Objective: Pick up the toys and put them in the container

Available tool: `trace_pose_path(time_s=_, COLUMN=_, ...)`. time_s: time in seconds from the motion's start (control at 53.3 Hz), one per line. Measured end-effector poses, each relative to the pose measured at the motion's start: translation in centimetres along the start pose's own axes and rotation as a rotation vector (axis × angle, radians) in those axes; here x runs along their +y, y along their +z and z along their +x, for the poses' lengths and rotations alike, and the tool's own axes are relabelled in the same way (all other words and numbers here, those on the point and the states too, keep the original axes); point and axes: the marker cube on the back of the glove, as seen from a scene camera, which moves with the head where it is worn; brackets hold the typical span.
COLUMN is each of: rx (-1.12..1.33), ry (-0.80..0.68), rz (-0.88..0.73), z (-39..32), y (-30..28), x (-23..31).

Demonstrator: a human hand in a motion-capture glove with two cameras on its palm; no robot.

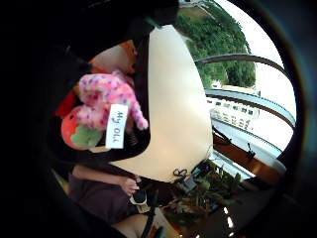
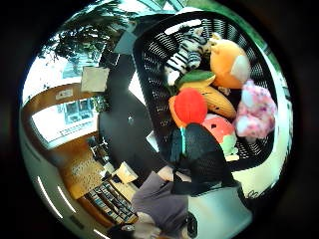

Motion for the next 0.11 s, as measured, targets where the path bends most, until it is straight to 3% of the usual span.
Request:
trace_pose_path(time_s=0.056, rx=-0.002, ry=-0.006, rz=0.016, z=0.14, y=-0.38, x=0.37)
trace_pose_path(time_s=0.113, rx=-0.029, ry=-0.107, rz=0.033, z=0.38, y=-0.71, x=1.03)
